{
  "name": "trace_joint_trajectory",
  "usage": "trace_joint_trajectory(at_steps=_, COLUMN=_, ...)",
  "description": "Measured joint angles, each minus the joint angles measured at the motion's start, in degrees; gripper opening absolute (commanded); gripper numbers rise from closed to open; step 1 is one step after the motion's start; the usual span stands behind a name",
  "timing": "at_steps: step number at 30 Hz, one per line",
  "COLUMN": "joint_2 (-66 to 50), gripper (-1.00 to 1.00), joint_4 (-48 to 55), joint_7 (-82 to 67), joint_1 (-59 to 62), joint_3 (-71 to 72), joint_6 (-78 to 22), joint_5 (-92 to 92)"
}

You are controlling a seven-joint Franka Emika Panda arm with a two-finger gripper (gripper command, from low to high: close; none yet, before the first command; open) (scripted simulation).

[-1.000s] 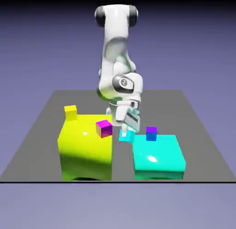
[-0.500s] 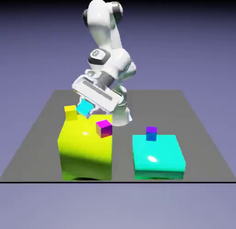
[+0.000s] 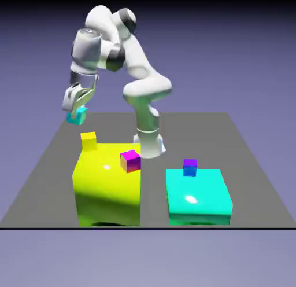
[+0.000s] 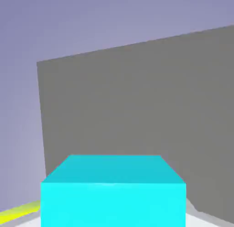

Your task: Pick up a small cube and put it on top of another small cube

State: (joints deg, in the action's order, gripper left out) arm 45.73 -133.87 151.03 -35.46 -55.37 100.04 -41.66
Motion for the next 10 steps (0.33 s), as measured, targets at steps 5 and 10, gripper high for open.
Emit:
trace_joint_trajectory(at_steps=5, joint_2=1.7, gripper=-1.0, joint_4=-3.9, joint_7=3.5, joint_1=-1.7, joint_3=-3.6, joint_6=4.1, joint_5=0.7)
trace_joint_trajectory(at_steps=10, joint_2=1.5, gripper=1.0, joint_4=-5.4, joint_7=3.8, joint_1=-1.9, joint_3=-5.1, joint_6=6.1, joint_5=-0.2)
